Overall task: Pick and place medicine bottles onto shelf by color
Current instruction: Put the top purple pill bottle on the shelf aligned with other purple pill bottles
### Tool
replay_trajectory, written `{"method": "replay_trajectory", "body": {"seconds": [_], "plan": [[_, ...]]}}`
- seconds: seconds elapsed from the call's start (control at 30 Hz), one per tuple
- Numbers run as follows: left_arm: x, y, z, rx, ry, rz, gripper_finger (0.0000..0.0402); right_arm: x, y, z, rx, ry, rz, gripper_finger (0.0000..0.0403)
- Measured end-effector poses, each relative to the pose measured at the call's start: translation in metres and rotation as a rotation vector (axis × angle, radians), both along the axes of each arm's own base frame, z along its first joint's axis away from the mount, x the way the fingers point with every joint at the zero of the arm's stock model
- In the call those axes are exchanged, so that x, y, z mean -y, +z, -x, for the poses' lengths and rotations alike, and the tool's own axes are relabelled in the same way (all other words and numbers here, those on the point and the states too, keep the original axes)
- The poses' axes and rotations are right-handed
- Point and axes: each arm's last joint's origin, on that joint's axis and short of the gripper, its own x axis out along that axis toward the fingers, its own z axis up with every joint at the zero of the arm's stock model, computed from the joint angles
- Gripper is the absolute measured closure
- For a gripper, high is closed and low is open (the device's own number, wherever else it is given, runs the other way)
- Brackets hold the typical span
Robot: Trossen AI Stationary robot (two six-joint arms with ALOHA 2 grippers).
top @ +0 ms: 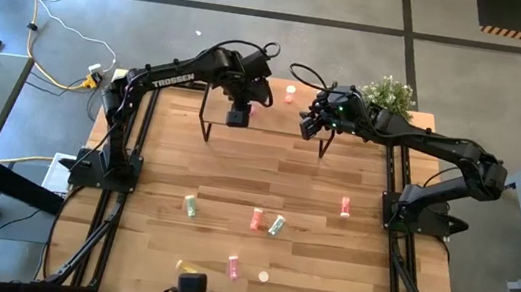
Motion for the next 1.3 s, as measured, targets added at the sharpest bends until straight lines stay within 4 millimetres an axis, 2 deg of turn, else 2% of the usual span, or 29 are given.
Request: {"method": "replay_trajectory", "body": {"seconds": [0.27, 0.67, 1.07, 1.3], "plan": [[0.0021, 0.0007, -0.0031, 0.005, -0.005, -0.020, 0.0255, 0.0000, 0.0000, 0.0000, 0.000, 0.000, 0.000, 0.0229], [0.0008, 0.0025, -0.0056, 0.020, 0.012, -0.063, 0.0280, -0.0001, 0.0001, -0.0001, 0.001, 0.001, 0.000, 0.0229], [0.0032, 0.0016, -0.0050, 0.050, -0.007, 0.017, 0.0273, -0.0001, 0.0000, -0.0001, 0.001, 0.002, -0.001, 0.0229], [-0.0022, 0.0014, -0.0005, 0.047, 0.017, 0.022, 0.0273, -0.0002, 0.0001, -0.0001, 0.002, 0.006, -0.004, 0.0229]]}}
